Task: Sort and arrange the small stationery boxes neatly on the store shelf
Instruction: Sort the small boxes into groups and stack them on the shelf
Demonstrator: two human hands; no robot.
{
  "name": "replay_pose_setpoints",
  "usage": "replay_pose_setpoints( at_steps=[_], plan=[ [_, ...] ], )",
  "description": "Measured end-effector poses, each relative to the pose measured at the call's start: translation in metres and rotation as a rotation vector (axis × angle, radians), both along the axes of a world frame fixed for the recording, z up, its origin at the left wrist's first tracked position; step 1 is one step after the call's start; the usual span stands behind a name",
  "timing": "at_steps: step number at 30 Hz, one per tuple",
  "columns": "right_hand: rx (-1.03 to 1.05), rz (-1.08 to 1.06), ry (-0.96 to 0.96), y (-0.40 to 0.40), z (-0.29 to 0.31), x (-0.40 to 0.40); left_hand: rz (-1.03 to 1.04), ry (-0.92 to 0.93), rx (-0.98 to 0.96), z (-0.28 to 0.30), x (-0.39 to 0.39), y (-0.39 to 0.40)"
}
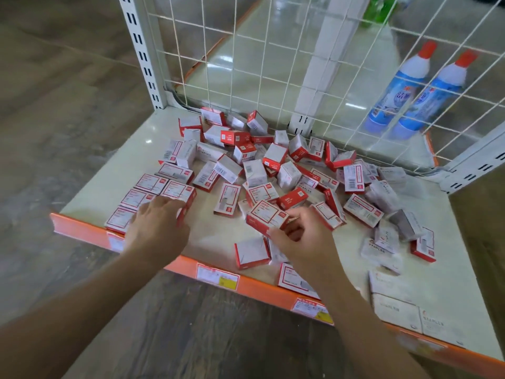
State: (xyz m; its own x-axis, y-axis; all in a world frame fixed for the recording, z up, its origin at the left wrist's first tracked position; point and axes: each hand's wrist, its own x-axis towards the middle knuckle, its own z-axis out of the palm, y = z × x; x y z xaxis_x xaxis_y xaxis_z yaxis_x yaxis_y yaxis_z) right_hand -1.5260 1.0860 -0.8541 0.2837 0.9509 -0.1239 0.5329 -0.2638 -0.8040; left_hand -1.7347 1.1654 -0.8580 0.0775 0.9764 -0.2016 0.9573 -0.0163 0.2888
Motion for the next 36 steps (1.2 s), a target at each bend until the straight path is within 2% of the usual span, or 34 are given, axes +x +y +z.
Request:
replay_pose_setpoints(
  at_steps=[5, 9, 18, 24, 28, 31, 36],
  plan=[
    [0.020, 0.065, -0.019, 0.016, -0.004, -0.027, 0.026, 0.004, -0.005, -0.003, -0.033, 0.003],
    [0.037, 0.068, -0.004, 0.028, -0.010, -0.040, 0.015, -0.088, -0.051, -0.008, -0.050, 0.004],
    [0.019, 0.084, 0.071, 0.058, -0.014, -0.061, -0.034, -0.098, -0.066, -0.010, -0.056, 0.011],
    [0.030, 0.087, 0.057, 0.079, -0.025, -0.076, -0.076, -0.012, -0.007, -0.009, -0.059, 0.027],
    [0.068, 0.086, 0.036, 0.093, -0.025, -0.081, -0.176, 0.032, -0.020, -0.016, -0.062, 0.038],
    [0.066, 0.096, 0.037, 0.102, -0.025, -0.081, -0.158, -0.024, 0.017, -0.020, -0.065, 0.043],
    [0.062, 0.208, 0.032, 0.106, -0.027, -0.094, 0.069, -0.265, 0.081, -0.020, -0.081, 0.047]
  ],
)
